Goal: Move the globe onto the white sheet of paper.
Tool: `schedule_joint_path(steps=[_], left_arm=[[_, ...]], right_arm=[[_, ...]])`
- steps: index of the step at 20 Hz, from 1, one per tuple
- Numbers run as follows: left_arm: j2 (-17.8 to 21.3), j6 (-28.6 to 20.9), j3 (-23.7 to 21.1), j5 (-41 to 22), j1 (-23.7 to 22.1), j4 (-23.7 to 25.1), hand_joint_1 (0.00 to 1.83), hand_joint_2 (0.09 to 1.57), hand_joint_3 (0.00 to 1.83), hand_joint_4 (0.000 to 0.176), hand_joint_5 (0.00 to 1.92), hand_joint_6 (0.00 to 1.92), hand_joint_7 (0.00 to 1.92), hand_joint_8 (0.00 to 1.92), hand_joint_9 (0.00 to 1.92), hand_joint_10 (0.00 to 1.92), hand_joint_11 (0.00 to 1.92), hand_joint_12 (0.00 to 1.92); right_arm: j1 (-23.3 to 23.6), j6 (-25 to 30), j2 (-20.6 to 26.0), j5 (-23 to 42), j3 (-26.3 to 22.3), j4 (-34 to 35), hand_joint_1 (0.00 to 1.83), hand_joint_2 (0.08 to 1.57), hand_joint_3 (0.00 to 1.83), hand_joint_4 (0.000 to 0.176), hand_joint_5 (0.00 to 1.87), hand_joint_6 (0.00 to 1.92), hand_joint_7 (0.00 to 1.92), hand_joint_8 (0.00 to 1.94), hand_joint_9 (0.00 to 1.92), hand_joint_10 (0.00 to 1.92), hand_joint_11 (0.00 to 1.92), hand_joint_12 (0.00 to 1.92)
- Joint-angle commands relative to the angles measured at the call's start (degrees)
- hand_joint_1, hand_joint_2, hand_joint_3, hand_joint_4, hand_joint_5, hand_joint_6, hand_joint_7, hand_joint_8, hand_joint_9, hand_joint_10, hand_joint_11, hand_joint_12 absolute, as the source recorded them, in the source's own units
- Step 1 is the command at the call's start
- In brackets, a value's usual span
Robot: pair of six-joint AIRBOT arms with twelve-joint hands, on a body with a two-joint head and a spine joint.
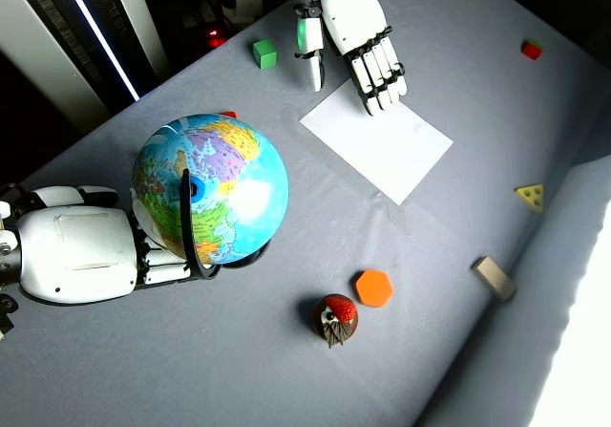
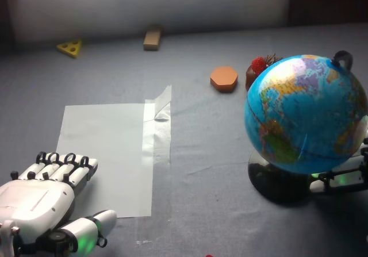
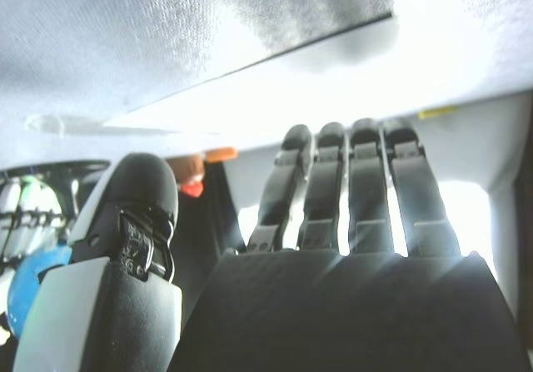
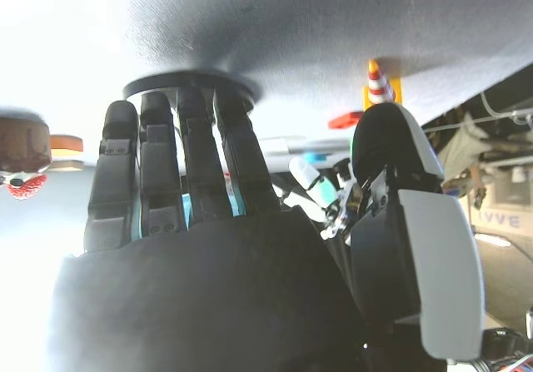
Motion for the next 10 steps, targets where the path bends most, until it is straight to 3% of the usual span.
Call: schedule_joint_path(steps=[1, 10], left_arm=[[0.5, -0.3, -0.1, -4.6, -0.1, 2.6, 0.0, 1.29, 0.0, 0.0, 0.04, 0.01, 0.01, 0.0, 0.0, 0.0, 0.0, 0.0], [1.0, -0.5, -1.0, -4.6, -0.3, 1.5, 0.0, 1.28, 0.0, 0.0, 0.04, 0.0, 0.01, 0.0, 0.0, 0.0, 0.0, 0.0]], right_arm=[[0.8, -0.3, 0.2, 2.6, 0.4, 1.8, 0.0, 1.18, 0.0, 0.0, 0.18, 0.01, 0.18, 0.01, 0.11, 0.0, 0.0, 0.16], [2.6, -1.4, -0.5, 2.3, 0.6, 0.2, 0.0, 1.18, 0.0, 0.0, 0.18, 0.01, 0.2, 0.01, 0.12, 0.01, 0.0, 0.15]])
